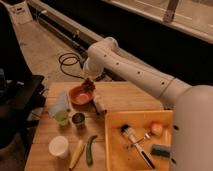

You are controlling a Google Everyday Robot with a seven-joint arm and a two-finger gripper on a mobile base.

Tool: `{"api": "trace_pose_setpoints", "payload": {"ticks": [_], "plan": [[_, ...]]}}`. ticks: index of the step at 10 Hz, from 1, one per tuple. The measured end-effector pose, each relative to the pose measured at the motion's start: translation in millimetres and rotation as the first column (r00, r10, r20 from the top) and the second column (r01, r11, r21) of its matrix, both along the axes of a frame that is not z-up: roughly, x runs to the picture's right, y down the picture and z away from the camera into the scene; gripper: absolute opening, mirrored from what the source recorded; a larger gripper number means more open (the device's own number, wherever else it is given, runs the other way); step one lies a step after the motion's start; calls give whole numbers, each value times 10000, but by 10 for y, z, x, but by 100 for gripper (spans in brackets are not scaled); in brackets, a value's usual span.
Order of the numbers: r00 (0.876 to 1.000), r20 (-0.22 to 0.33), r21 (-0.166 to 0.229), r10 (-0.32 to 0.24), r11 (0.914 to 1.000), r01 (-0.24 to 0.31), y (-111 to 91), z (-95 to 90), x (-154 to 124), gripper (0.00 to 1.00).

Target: Place grapes in red bowl

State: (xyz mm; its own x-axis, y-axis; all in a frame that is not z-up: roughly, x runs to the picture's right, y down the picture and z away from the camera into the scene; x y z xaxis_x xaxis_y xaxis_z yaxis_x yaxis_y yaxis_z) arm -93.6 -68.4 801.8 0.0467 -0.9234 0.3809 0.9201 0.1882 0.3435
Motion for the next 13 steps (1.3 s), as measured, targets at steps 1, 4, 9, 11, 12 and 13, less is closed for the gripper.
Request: {"api": "trace_pose_setpoints", "payload": {"ticks": [1,4,9,11,12,13], "plan": [[9992,340,-289,222,9994,-212,35,152,-44,9],[9858,1360,-1051,984,9909,-845,223,518,-181,37],[9542,2261,-1693,1957,9726,-1594,273,848,-395,80],[9541,2247,-1686,1981,9723,-1622,267,847,-375,80],[9541,2258,-1694,1966,9724,-1602,274,846,-389,80],[9541,2264,-1691,1961,9726,-1597,273,845,-394,80]]}}
